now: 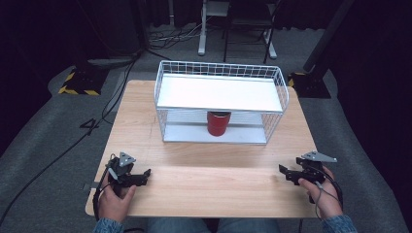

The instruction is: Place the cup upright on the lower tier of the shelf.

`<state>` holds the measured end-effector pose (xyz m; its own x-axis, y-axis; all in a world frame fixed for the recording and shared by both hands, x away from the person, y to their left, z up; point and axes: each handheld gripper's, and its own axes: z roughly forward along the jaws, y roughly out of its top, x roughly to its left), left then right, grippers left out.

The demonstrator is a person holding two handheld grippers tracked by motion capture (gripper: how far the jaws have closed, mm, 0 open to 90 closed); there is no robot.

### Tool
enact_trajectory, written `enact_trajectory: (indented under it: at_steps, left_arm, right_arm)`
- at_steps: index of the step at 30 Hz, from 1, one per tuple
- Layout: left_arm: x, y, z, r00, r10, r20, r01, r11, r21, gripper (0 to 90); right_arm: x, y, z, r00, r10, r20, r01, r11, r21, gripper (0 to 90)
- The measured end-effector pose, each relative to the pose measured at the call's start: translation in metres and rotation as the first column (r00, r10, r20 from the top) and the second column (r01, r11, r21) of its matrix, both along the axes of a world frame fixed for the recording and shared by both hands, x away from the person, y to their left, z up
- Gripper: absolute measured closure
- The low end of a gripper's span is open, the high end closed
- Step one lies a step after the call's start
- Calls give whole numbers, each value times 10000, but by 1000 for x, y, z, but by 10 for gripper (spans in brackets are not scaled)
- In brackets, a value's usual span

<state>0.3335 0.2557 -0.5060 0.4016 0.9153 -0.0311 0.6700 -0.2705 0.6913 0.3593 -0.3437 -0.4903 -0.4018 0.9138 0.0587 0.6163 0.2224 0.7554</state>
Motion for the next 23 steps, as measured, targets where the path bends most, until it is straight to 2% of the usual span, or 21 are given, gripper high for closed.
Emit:
enact_trajectory:
  at_steps: [8, 11, 23]
  left_arm:
    - [0, 0, 0, 10000, -1, 0, 1, 10000, -1, 122]
    - [0, 0, 0, 10000, -1, -1, 1, 10000, -2, 122]
    - [0, 0, 0, 10000, 5, -13, -5, 10000, -6, 122]
  right_arm:
    - [-2, -7, -13, 9997, -111, -199, 103, 9990, -434, 161]
    - [-3, -7, -14, 10000, -44, -20, 43, 9976, -696, 155]
    - [-4, -6, -15, 10000, -98, 10, 98, 9973, -732, 142]
